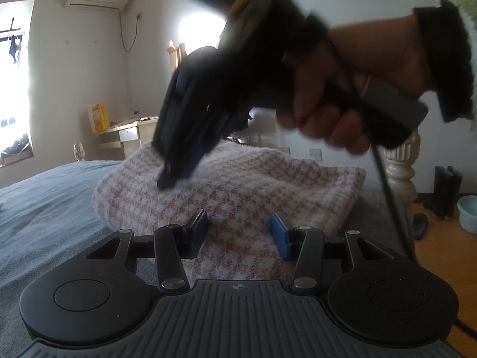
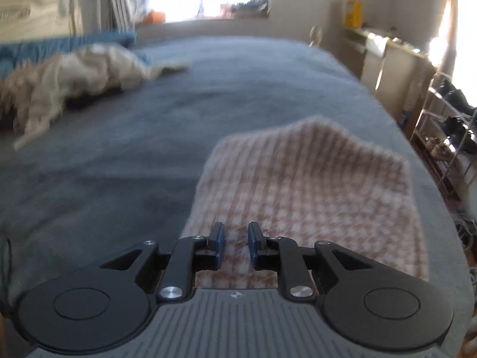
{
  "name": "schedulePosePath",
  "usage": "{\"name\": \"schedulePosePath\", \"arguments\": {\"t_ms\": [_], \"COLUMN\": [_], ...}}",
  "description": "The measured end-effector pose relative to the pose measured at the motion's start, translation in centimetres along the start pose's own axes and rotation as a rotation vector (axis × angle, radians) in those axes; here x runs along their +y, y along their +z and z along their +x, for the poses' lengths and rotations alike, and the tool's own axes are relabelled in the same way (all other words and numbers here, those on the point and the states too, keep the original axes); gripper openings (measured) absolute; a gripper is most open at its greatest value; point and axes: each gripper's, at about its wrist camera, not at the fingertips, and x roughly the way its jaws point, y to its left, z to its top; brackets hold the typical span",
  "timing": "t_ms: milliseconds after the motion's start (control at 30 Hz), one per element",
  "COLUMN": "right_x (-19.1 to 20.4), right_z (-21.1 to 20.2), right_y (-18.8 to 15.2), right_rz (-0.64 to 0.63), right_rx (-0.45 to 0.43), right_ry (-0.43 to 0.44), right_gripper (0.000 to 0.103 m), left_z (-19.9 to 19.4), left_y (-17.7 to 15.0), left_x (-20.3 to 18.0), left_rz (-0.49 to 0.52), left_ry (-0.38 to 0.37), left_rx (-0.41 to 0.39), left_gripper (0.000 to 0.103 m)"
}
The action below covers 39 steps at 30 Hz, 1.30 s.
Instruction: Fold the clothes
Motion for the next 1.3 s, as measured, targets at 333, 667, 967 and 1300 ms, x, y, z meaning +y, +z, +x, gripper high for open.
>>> {"name": "schedulePosePath", "arguments": {"t_ms": [333,667,967,1300], "right_x": [0.5,2.5,2.4,-2.1], "right_z": [1.4,5.1,7.2,6.6], "right_y": [1.2,6.3,10.4,10.4], "right_rz": [0.021,-0.088,-0.110,-0.014], "right_rx": [0.040,0.028,0.047,-0.068], "right_ry": [-0.004,-0.080,-0.112,-0.176], "right_gripper": [0.016,0.017,0.017,0.013], "left_z": [0.0,-0.1,-0.3,-0.3], "left_y": [-0.4,-0.6,-0.7,-0.7], "left_x": [-0.1,-0.7,-1.5,-1.3], "left_rz": [-0.009,0.001,0.034,0.027], "left_ry": [0.002,0.015,0.029,0.026], "left_rx": [-0.009,-0.026,-0.034,-0.036], "left_gripper": [0.047,0.049,0.049,0.050]}}
